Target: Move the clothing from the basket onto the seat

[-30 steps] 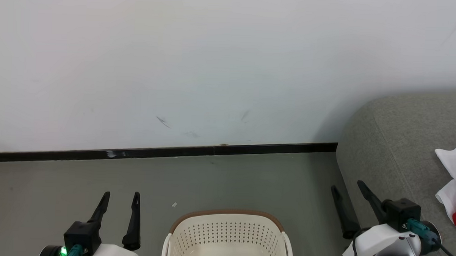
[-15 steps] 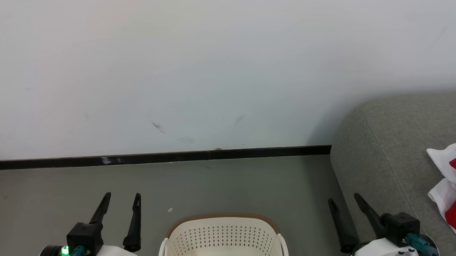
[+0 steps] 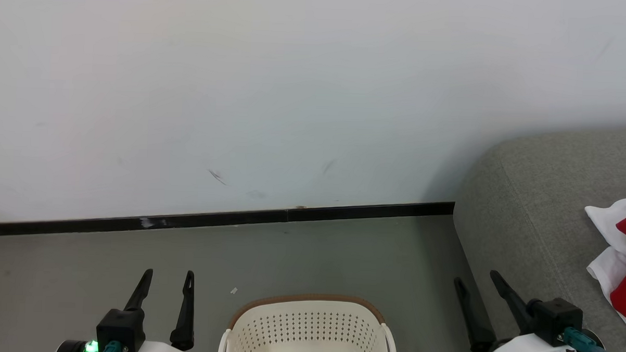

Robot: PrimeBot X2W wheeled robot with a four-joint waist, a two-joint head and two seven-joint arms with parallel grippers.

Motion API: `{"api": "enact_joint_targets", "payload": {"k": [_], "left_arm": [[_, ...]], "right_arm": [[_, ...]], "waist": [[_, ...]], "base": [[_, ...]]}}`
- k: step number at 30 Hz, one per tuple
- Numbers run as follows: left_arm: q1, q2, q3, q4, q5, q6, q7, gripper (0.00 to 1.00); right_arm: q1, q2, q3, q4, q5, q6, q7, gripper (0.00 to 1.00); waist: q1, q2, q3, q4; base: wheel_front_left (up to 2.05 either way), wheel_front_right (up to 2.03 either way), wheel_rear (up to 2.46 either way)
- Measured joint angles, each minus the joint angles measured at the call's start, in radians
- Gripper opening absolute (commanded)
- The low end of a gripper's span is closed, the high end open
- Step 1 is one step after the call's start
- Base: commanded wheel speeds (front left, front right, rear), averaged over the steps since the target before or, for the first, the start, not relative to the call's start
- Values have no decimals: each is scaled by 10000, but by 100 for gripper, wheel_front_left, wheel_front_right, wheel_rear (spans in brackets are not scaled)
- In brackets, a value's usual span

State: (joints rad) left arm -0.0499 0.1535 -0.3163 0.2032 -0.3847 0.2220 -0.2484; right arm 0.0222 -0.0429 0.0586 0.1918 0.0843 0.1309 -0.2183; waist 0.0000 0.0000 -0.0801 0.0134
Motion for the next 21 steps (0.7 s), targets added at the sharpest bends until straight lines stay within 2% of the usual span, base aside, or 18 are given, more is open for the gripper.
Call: {"api": "enact_joint_targets", "payload": {"k": [21], "left_arm": [[-60,-38,19,472,2,215,4,100]], "right_arm": [[361,8,-56,-514,128,0,234,100]], "waist": [[0,0,-17,41]], "base": [[0,0,0]]}}
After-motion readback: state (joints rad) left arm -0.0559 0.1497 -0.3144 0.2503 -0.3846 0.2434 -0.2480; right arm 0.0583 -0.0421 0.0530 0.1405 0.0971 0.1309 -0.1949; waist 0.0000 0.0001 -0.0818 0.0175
